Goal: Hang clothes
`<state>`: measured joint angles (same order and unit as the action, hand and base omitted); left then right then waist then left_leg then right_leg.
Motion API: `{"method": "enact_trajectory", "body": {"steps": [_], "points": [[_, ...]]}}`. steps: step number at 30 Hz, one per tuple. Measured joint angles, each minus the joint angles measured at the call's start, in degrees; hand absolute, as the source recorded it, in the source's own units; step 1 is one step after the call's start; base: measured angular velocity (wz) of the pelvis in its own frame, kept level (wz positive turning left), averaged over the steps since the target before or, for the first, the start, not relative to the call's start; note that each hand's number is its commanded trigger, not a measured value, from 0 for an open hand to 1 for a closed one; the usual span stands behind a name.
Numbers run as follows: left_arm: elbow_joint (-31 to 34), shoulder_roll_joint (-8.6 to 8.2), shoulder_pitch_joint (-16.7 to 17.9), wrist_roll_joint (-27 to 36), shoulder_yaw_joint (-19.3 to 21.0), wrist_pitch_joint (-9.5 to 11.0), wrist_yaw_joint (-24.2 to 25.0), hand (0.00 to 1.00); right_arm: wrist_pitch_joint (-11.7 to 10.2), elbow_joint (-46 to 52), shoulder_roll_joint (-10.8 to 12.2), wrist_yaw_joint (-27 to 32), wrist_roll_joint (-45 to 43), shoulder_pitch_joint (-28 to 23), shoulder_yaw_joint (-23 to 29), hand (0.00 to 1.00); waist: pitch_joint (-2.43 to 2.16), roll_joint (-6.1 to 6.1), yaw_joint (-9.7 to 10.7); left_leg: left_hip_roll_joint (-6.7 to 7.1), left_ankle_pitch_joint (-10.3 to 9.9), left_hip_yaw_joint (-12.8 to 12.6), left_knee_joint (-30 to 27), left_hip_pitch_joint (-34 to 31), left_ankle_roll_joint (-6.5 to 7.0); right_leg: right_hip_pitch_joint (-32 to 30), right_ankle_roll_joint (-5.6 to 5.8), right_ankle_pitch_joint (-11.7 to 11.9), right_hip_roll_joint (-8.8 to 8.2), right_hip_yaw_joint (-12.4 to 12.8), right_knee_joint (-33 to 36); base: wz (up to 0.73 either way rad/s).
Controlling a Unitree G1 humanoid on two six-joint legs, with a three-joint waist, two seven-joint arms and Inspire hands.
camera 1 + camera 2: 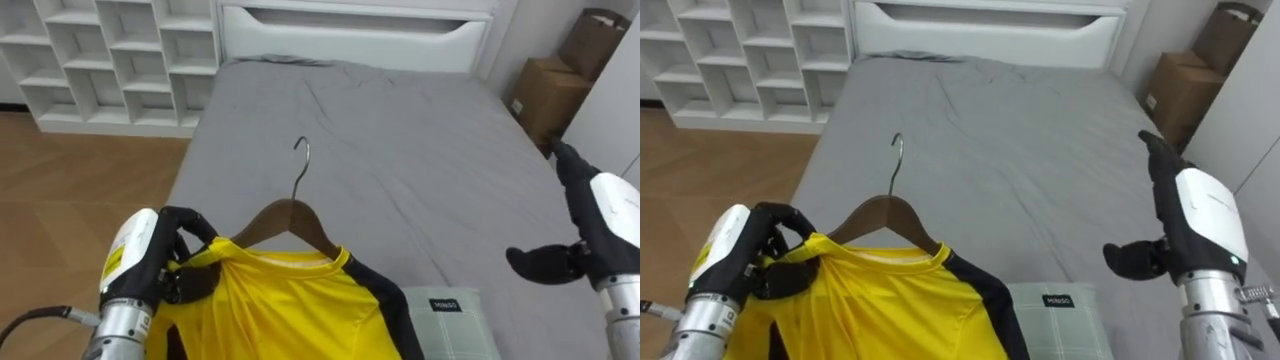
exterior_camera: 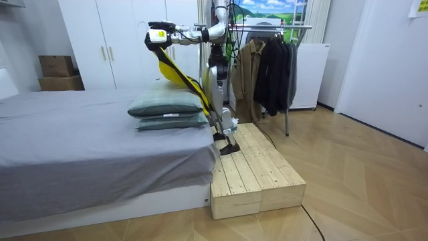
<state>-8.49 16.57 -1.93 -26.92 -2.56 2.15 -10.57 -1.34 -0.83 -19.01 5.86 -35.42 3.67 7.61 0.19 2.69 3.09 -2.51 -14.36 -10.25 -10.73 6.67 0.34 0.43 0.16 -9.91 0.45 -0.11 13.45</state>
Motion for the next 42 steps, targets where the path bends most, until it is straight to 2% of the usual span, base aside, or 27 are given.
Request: {"method": "enact_trajectory", "body": {"steps": [4,11,13,17,23,24,25,26,27,28,29,30,31,32,33,34,35,36,37,38,39,40,41,42], "points": [[0.29,0.0,0.0,0.13,-0.35,0.01,0.0,1.0,0.03,2.17,-2.77,-3.41,2.25,1.75,-3.44,0.0,0.01,0.1,-0.29,0.0,0.0,0.48,0.01,0.02,0.0,-0.09,0.0,0.0,0.03,-0.05,-0.03,-0.04],[0.28,-0.29,-0.18,0.03,-0.44,0.01,1.36,1.0,0.18,2.27,-3.48,-14.73,8.04,4.77,-5.96,0.0,0.23,0.58,-0.61,0.02,0.0,1.28,0.5,0.96,0.0,1.08,-0.04,0.03,0.1,-0.01,-0.97,0.0],[0.28,-0.26,-0.31,-0.01,-0.47,0.01,1.36,1.0,0.16,2.27,-3.48,-18.01,9.2,5.32,-7.02,0.0,0.32,0.73,-0.65,0.07,0.0,2.62,0.53,0.87,0.0,1.1,-0.04,0.03,0.12,-0.3,-1.0,0.02],[0.28,-0.26,-1.05,-0.04,-0.5,0.01,1.69,1.0,0.16,2.27,-3.48,-22.02,9.48,5.49,-7.72,0.0,0.45,0.93,-0.61,0.08,0.0,4.37,0.58,0.62,0.0,1.14,-0.04,0.03,0.05,-1.7,-1.0,0.12],[0.29,-0.11,-1.11,-0.38,-2.12,0.0,2.3,1.0,0.17,2.11,-3.48,-27.65,15.15,5.59,-9.44,0.0,0.47,0.93,-1.95,0.07,0.0,5.89,0.37,1.59,0.0,1.85,-0.04,0.03,0.14,-1.64,-0.56,-0.04],[0.29,-0.08,-1.11,-0.4,-2.58,0.01,2.3,1.0,0.17,1.61,-3.3,-28.48,15.35,6.02,-10.9,0.0,0.8,1.41,-2.28,0.3,-0.01,5.69,-1.43,1.32,-0.01,2.59,-0.13,0.08,-0.64,-1.02,-0.61,0.09],[0.3,-0.06,-1.52,-0.6,-3.09,0.07,2.3,1.0,0.17,1.09,-2.93,-29.41,16.1,6.11,-12.03,0.0,1.72,3.11,-2.28,1.03,-1.15,5.53,-6.59,-1.86,-0.13,4.04,-0.21,0.14,-2.28,2.17,-1.59,0.26],[0.31,-0.31,-1.83,-0.85,-3.49,0.22,2.3,1.0,0.18,0.85,-3.02,-29.94,16.96,6.12,-12.25,0.0,1.67,3.57,-1.94,1.47,-1.13,5.7,-6.3,-3.59,-0.25,4.26,-0.2,0.14,-2.76,4.1,-2.16,0.61],[0.3,-0.69,-3.49,-1.6,-5.28,0.36,2.35,1.0,0.23,0.17,-3.52,-30.51,17.78,6.21,-11.85,0.0,1.63,3.28,-1.91,1.2,1.67,5.2,-1.78,-7.38,1.22,3.32,0.17,-0.1,-2.78,4.96,-2.11,0.3],[0.26,-0.89,-3.71,-1.91,-6.13,0.6,2.36,1.0,1.18,-1.16,-2.47,-31.57,16.97,6.44,-12.23,0.0,1.28,4.09,-3.8,1.46,3.13,2.39,-2.52,-7.15,1.04,1.32,1.19,-1.08,-3.0,3.88,-0.73,0.06],[0.23,-1.28,-3.6,-1.92,-6.34,0.57,2.37,1.0,1.43,-1.41,-2.18,-32.29,16.45,6.52,-12.36,0.0,1.34,3.95,-4.7,1.35,3.12,2.42,-2.75,-7.02,1.06,0.87,1.31,-1.24,-2.83,2.88,-0.5,-0.36],[0.16,-1.23,-3.47,-2.01,-6.42,0.34,2.38,1.0,1.45,-1.74,-1.83,-33.46,16.18,6.69,-12.83,0.0,1.53,3.48,-5.53,1.3,3.11,6.32,-2.71,-6.52,1.06,0.29,0.75,-1.36,-1.35,1.44,-1.7,-0.26],[0.14,-0.82,-3.47,-2.12,-5.97,0.21,2.38,1.0,1.45,-1.74,-1.79,-34.15,16.27,7.27,-13.38,0.0,1.6,2.86,-5.49,0.91,3.1,11.12,-2.44,-6.46,1.03,-1.96,-1.35,0.31,1.21,0.77,-2.97,-0.21],[0.11,-0.77,-3.47,-2.35,-5.75,0.04,2.39,1.0,1.41,-1.71,-1.77,-34.22,16.49,7.39,-13.39,0.0,1.47,2.54,-5.49,0.6,2.96,12.92,-2.34,-6.46,0.8,-2.34,-2.16,1.45,1.84,0.45,-3.03,-0.43],[0.14,-0.59,-3.47,-2.66,-4.94,-0.04,2.39,1.0,1.39,-1.74,-1.8,-34.21,17.28,8.21,-13.41,0.0,1.21,2.62,-6.17,0.54,2.42,14.47,-2.46,-6.66,-0.08,-1.1,-2.89,4.39,1.92,-0.68,-5.17,-0.52],[-0.21,-0.52,-3.46,-2.65,-4.33,-0.53,2.5,1.0,1.43,-2.77,-1.77,-33.84,18.06,9.58,-13.69,0.0,1.38,2.28,-5.93,0.87,0.57,13.41,-5.25,-8.5,-1.97,0.34,-3.05,4.96,1.67,-0.19,-6.75,-0.38],[-0.48,-0.78,-3.43,-2.64,-4.52,-0.65,2.85,1.0,1.49,-3.59,-1.78,-33.32,18.55,9.74,-13.7,0.0,1.27,1.96,-5.06,1.19,0.46,12.22,-5.57,-9.23,-2.15,0.91,-3.02,4.95,1.56,-0.2,-6.78,0.15],[-0.3,-1.12,-3.59,-2.58,-5.37,-0.56,3.74,1.0,1.64,-5.76,-1.9,-32.32,19.68,9.66,-13.32,0.0,1.11,2.05,-4.15,1.98,2.15,9.67,-3.19,-10.43,-0.55,1.44,-2.61,4.69,0.9,-0.17,-6.37,0.55],[0.02,-1.64,-4.19,-2.63,-6.72,-0.53,3.97,1.0,2.21,-7.32,-2.28,-32.2,19.62,9.7,-12.68,0.0,0.71,2.0,-3.88,2.24,5.53,8.52,0.42,-9.07,1.45,0.74,-1.56,3.71,0.28,-0.24,-4.81,0.61],[0.03,-2.1,-4.7,-2.68,-7.36,-0.57,4.07,1.0,2.43,-7.97,-2.4,-32.19,19.59,9.78,-12.28,0.0,0.59,1.76,-4.02,2.2,6.58,8.66,2.25,-7.58,1.61,-0.3,-1.16,2.9,0.24,-0.27,-3.1,0.33],[0.06,-2.36,-5.14,-2.71,-8.16,-0.86,4.08,1.0,2.64,-9.63,-1.87,-32.3,19.55,10.11,-12.16,0.0,0.62,1.82,-5.27,2.16,7.0,9.12,2.93,-6.58,1.65,-2.28,-0.35,1.29,0.87,-0.83,-1.24,-0.2],[0.05,-2.2,-4.96,-2.92,-7.92,-1.14,4.06,1.0,2.48,-10.24,-0.64,-32.32,19.55,10.46,-12.72,0.0,0.53,1.6,-6.72,1.31,6.86,12.11,2.78,-6.44,1.42,-2.28,-2.03,1.93,2.38,-1.02,-2.27,-0.44],[0.04,-1.85,-4.95,-2.97,-7.73,-1.39,4.06,1.0,2.0,-10.23,-0.52,-32.27,19.69,10.82,-13.41,0.0,0.71,1.1,-6.77,0.59,6.62,14.41,2.78,-6.46,1.03,-2.32,-3.08,2.58,3.05,-0.94,-2.94,-0.67],[-0.08,-0.97,-4.94,-2.8,-6.46,-2.12,4.07,1.0,1.23,-9.69,-0.53,-32.12,20.47,11.07,-14.41,0.0,0.58,0.95,-6.69,-0.05,6.14,16.67,2.65,-6.88,0.27,-2.02,-3.57,4.32,3.44,-0.62,-5.07,-0.56]]}}
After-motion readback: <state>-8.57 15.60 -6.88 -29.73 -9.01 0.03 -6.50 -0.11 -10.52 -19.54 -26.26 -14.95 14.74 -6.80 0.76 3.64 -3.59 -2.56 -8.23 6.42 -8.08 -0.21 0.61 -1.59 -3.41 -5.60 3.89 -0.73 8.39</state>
